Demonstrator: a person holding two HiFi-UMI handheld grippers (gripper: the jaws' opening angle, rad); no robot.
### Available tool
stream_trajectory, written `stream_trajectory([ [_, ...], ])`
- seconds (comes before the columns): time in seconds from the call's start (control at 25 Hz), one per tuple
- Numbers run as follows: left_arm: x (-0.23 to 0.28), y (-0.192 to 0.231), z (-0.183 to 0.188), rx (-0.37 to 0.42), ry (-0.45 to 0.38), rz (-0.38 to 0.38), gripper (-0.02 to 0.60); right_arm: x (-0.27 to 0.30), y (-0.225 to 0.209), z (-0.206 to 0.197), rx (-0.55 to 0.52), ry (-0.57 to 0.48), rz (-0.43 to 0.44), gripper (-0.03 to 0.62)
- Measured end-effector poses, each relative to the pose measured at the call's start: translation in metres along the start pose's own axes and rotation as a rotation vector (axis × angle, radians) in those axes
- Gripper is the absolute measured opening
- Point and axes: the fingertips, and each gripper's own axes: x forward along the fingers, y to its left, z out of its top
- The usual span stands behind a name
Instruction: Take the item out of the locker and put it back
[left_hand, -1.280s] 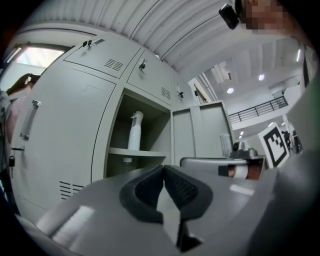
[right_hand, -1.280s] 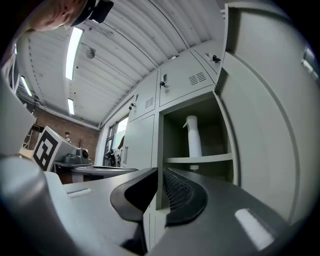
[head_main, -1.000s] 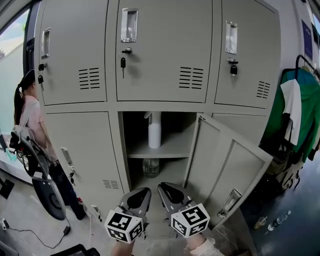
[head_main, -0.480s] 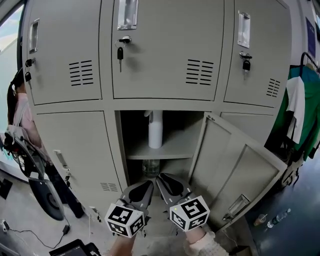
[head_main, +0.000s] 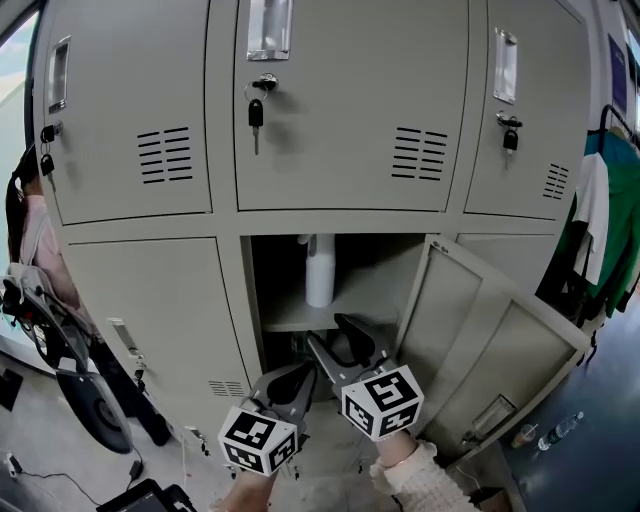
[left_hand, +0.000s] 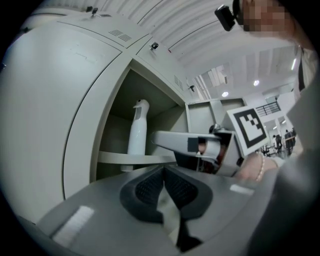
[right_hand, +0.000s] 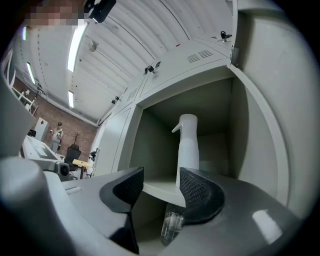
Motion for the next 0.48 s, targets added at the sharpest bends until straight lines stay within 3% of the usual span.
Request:
stream_trajectory([
  [0.2,0.002,0.007,0.002,-0.02,-0.008,-0.017,0.006,0.018,-0.017,0.011,-0.054,0.046,-0.054,0.263],
  [0.32,0.007,0.01,0.002,-0.018,-0.007,-0.027,0.006,0.029,-0.029,0.02,-0.059,0.039,-0.072,0.341],
  [0.48,0.011,0.011,0.0,-0.022,-0.005,-0.042,0.006,0.045,-0.045,0.029,-0.053,0.035,-0.098,0.37],
])
